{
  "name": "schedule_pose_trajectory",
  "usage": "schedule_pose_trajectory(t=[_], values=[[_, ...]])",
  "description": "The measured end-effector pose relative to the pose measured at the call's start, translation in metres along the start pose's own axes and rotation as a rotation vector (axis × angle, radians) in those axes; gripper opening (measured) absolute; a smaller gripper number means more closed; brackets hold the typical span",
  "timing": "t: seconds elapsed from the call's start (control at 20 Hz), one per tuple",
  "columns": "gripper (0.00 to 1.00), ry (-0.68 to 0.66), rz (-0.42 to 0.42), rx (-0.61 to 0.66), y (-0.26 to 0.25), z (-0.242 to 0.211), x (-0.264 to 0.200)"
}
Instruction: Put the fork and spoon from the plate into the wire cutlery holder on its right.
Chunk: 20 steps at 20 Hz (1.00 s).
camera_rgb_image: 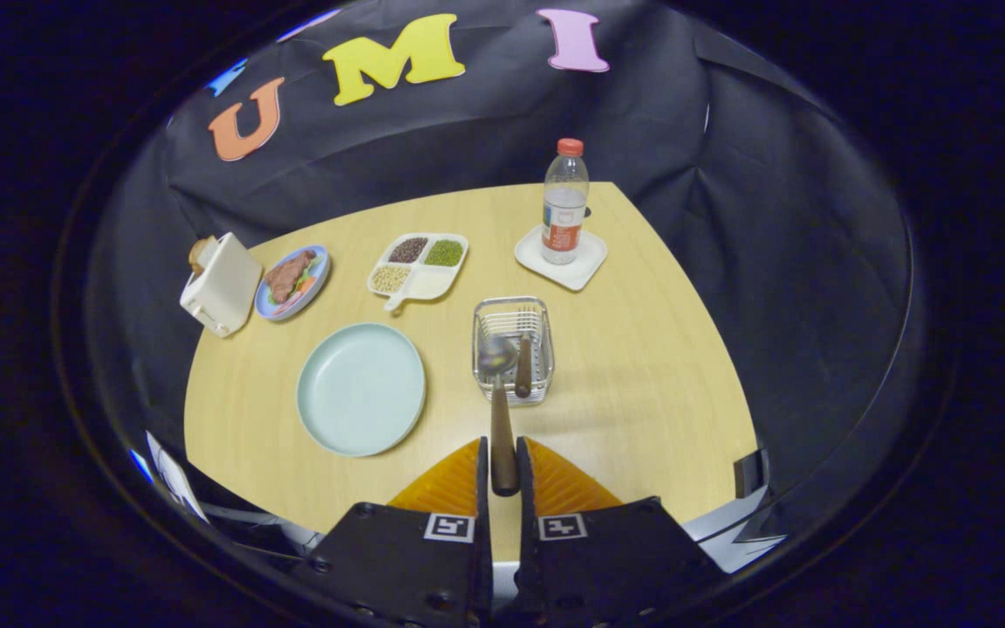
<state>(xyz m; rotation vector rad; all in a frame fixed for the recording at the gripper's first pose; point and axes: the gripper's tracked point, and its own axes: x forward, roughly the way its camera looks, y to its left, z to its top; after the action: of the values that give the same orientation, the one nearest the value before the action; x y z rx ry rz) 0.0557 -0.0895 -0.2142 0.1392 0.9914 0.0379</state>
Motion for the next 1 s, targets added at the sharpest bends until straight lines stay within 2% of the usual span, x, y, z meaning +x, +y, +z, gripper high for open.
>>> schedule_pose_trajectory(t=[0.1, 0.3, 0.35, 0.4, 0.65, 0.85, 1.0], values=[[0.14, -0.024, 0.002, 0.001, 0.003, 0.007, -0.002], [0.34, -0.109, -0.015, -0.013, 0.006, 0.023, -0.01], [0.34, -0.135, -0.015, -0.017, 0.008, 0.028, -0.014], [0.42, -0.17, -0.018, -0.025, 0.011, 0.033, -0.018], [0.6, -0.388, -0.048, -0.05, 0.023, 0.068, -0.056], [0.61, -0.59, -0.015, -0.048, 0.045, 0.099, -0.1], [0.68, -0.66, -0.024, -0.066, 0.058, 0.113, -0.125]])
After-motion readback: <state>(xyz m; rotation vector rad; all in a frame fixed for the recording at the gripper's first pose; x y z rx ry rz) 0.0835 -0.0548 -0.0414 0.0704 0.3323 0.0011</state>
